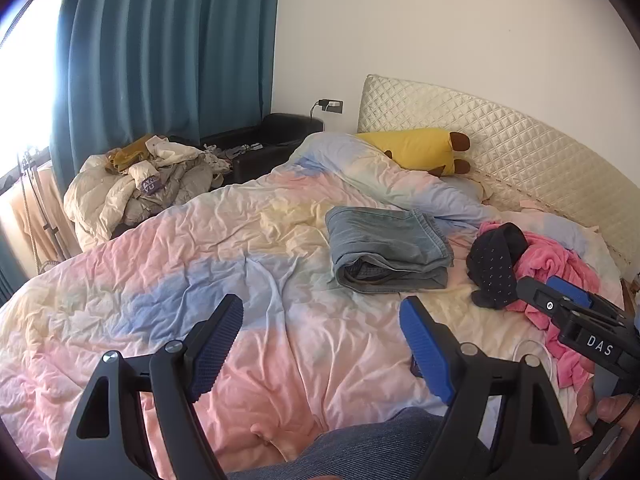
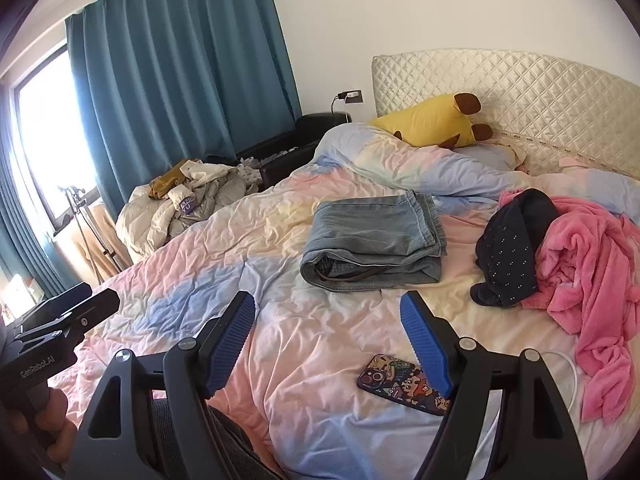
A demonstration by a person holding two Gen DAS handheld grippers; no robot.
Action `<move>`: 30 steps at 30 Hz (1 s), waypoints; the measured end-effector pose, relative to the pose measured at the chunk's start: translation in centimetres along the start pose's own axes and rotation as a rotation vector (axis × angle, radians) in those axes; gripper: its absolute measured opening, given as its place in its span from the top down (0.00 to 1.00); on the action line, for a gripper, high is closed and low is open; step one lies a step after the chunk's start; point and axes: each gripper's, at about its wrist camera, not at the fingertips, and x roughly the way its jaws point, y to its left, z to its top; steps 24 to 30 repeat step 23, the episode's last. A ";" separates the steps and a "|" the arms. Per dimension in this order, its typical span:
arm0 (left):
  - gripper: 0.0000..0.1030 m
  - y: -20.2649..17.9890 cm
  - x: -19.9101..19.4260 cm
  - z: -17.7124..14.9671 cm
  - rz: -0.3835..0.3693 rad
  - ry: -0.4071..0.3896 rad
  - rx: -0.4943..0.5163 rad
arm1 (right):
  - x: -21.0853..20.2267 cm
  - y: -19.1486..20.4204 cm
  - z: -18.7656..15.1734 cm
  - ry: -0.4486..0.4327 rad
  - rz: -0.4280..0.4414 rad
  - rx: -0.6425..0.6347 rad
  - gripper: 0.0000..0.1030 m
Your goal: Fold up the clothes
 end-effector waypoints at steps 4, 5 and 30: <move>0.20 -0.1 -0.2 -0.3 0.002 -0.003 0.009 | -0.3 0.4 -0.4 0.001 -0.002 -0.004 0.26; 0.20 -0.2 -0.3 -0.3 0.004 -0.005 0.012 | -0.3 0.6 -0.4 0.002 -0.005 -0.006 0.26; 0.20 0.9 -0.2 -0.9 0.023 -0.001 -0.010 | -0.2 1.7 -1.2 -0.009 -0.031 -0.008 0.26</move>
